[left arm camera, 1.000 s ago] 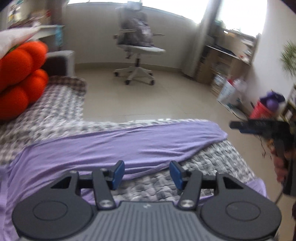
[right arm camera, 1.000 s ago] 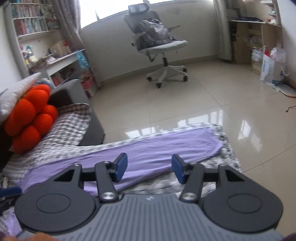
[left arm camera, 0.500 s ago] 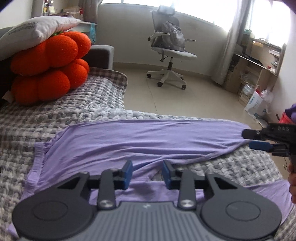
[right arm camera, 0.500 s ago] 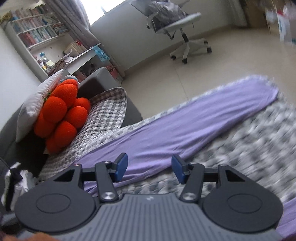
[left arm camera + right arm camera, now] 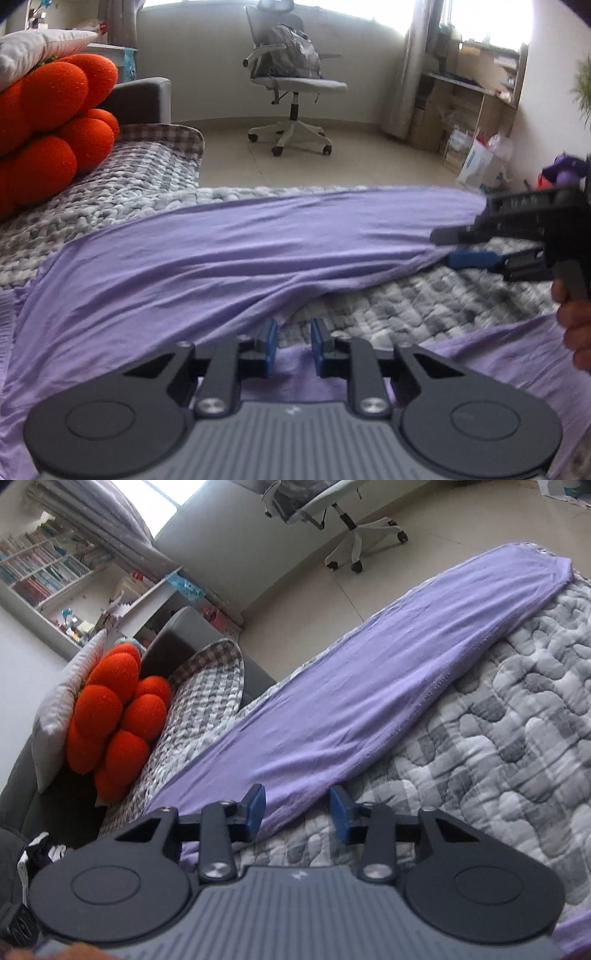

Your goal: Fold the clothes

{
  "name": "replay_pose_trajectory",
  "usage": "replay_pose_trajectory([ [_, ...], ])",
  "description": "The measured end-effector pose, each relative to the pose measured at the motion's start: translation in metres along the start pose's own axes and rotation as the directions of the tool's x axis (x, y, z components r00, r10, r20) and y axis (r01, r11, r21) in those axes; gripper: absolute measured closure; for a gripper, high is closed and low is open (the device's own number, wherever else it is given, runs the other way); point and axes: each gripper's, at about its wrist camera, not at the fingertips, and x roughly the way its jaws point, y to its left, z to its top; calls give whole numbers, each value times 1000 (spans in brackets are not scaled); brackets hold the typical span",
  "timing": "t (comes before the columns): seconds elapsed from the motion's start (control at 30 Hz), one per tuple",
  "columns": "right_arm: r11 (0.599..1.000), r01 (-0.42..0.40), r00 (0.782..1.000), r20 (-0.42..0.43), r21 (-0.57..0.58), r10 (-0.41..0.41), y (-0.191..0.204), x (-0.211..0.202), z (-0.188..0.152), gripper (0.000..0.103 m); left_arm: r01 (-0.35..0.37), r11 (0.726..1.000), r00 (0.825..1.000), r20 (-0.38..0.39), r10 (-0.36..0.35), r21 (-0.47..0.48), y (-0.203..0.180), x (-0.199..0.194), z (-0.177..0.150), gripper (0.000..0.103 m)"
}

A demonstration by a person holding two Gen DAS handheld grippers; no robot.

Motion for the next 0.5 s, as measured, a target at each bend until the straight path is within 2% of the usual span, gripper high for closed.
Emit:
replay_pose_trajectory([
  [0.3, 999, 44, 997, 61, -13, -43, 2, 4, -7, 79, -54, 997, 998, 30, 52, 60, -9, 6, -3, 84],
  [0.33, 998, 54, 996, 65, -20, -53, 4, 4, -8, 81, -57, 996, 998, 36, 55, 62, -9, 6, -4, 85],
  [0.4, 996, 77, 995, 71, -33, -75, 6, 6, -9, 91, -67, 996, 997, 41, 64, 62, -9, 7, -3, 100],
  [0.5, 993, 111, 991, 77, -48, -107, 8, 6, -9, 101, -49, 998, 998, 33, 47, 42, -6, 6, -2, 103],
])
